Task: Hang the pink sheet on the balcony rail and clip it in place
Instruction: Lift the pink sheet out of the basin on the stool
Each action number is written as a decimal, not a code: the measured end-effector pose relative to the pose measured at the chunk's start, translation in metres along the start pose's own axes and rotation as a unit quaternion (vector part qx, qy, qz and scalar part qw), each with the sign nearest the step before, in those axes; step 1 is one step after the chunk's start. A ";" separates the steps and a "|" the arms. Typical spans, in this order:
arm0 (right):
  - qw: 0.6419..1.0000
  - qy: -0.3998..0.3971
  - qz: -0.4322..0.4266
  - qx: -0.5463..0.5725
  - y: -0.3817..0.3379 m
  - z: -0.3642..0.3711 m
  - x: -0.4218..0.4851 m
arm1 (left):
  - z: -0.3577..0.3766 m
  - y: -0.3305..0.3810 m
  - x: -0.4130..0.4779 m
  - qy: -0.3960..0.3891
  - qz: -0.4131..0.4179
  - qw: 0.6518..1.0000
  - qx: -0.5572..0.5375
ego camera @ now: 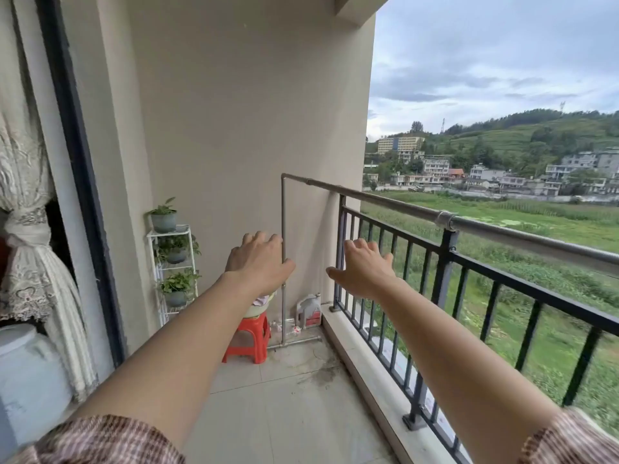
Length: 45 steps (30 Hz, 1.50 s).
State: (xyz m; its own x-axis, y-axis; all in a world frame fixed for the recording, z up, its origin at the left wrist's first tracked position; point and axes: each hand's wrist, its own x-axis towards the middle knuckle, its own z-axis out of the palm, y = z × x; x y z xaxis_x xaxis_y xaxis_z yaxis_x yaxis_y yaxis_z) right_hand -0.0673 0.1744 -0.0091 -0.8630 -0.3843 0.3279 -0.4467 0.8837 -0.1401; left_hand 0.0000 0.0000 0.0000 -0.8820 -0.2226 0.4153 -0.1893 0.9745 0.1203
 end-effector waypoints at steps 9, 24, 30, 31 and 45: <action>0.996 0.017 -0.038 -0.074 0.003 0.067 0.159 | 0.078 -0.049 0.151 0.011 -0.020 1.000 0.011; 0.997 -0.042 -0.056 -0.034 -0.052 0.228 0.461 | 0.229 -0.194 0.412 -0.024 -0.067 0.997 -0.003; 0.997 -0.062 -0.043 -0.016 -0.091 0.321 0.600 | 0.310 -0.286 0.536 -0.047 -0.070 0.996 -0.006; 0.997 -0.069 -0.038 -0.014 -0.097 0.336 0.624 | 0.323 -0.301 0.558 -0.054 -0.069 0.996 -0.007; 0.978 -0.209 -0.005 0.000 -0.124 0.567 0.878 | 0.536 -0.451 0.771 -0.180 -0.117 0.976 -0.037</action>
State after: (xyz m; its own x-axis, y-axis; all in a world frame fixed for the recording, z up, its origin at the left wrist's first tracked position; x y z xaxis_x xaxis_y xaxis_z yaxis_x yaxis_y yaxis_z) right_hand -0.9032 -0.4239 -0.2336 -0.8794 -0.4692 -0.0808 -0.4562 0.8789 -0.1392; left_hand -0.8261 -0.5965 -0.2176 -0.9155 -0.4014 0.0262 -0.3834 0.8905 0.2450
